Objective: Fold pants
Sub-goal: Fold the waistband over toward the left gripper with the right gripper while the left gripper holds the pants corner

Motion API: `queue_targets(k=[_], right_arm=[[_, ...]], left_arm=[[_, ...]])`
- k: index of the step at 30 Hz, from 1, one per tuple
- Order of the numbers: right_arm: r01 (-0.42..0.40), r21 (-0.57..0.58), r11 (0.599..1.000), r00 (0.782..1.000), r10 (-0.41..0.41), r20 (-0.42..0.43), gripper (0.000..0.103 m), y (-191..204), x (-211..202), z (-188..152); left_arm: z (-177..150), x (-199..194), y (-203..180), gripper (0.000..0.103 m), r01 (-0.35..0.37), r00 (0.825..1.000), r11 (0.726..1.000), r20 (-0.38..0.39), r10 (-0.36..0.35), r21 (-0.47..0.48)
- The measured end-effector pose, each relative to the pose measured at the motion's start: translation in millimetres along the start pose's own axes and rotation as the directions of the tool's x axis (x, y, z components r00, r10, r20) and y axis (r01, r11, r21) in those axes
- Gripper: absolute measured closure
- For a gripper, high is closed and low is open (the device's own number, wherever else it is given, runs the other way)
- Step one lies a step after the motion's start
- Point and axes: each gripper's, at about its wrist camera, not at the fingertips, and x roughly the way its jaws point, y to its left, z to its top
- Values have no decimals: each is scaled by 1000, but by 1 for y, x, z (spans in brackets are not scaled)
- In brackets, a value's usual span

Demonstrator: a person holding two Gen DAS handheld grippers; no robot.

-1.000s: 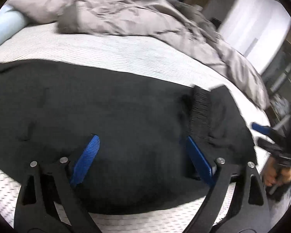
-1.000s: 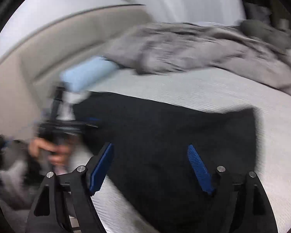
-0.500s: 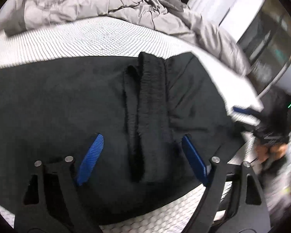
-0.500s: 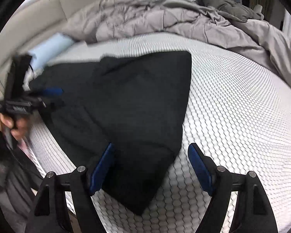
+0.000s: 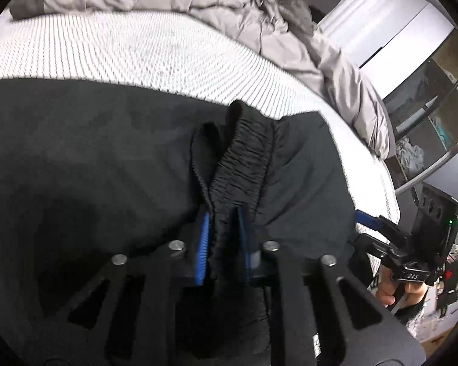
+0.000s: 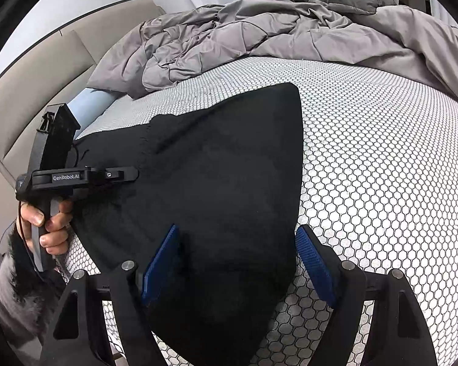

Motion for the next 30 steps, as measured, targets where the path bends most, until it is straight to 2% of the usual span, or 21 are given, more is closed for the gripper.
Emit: queue_targets(k=[4, 8, 11, 13, 15, 16, 19, 21, 23, 24, 26, 30], right_arm=[[0, 19, 1000, 1000, 0, 4, 23, -3, -1, 0], [1, 22, 1000, 1000, -1, 5, 23, -3, 1, 2], [-1, 18, 1000, 1000, 1, 5, 23, 2, 3, 4], [-5, 8, 1000, 1000, 5, -5, 23, 6, 9, 5], [-5, -5, 1000, 1000, 5, -20, 23, 11, 14, 6], [-7, -12, 1000, 1000, 6, -29, 23, 13, 17, 6], [-27, -26, 999, 998, 25, -53, 23, 17, 21, 5], [-71, -25, 997, 994, 69, -83, 23, 18, 21, 2], [-81, -56, 995, 992, 75, -103, 23, 20, 19, -4], [-67, -84, 994, 991, 57, -120, 23, 22, 19, -8], [-41, -137, 990, 987, 19, -161, 23, 26, 22, -20], [-1, -248, 969, 984, -44, -173, 22, 40, 12, -36]], left_arm=[[-2, -25, -5, 94, -23, 997, 999, 73, 21, 38], [6, -62, 19, 95, -40, 990, 999, 135, 38, 14], [11, -84, 47, 95, -140, 974, 990, 181, 139, -9], [12, -81, 65, 92, -184, 972, 983, 141, 186, -23], [10, -73, 74, 80, -209, 973, 977, 92, 213, -51], [9, -73, 74, 79, -224, 971, 973, 79, 227, -48], [7, -86, 61, 72, -282, 953, 959, 119, 280, 3], [5, -97, 52, 52, -313, 936, 949, 179, 302, 34], [5, -111, 38, 36, -306, 926, 950, 249, 283, 59], [4, -114, 33, 30, -295, 928, 953, 261, 267, 75], [5, -112, 19, 28, -272, 933, 956, 273, 234, 109], [1, -90, 1, 28, -237, 957, 960, 207, 204, 148]])
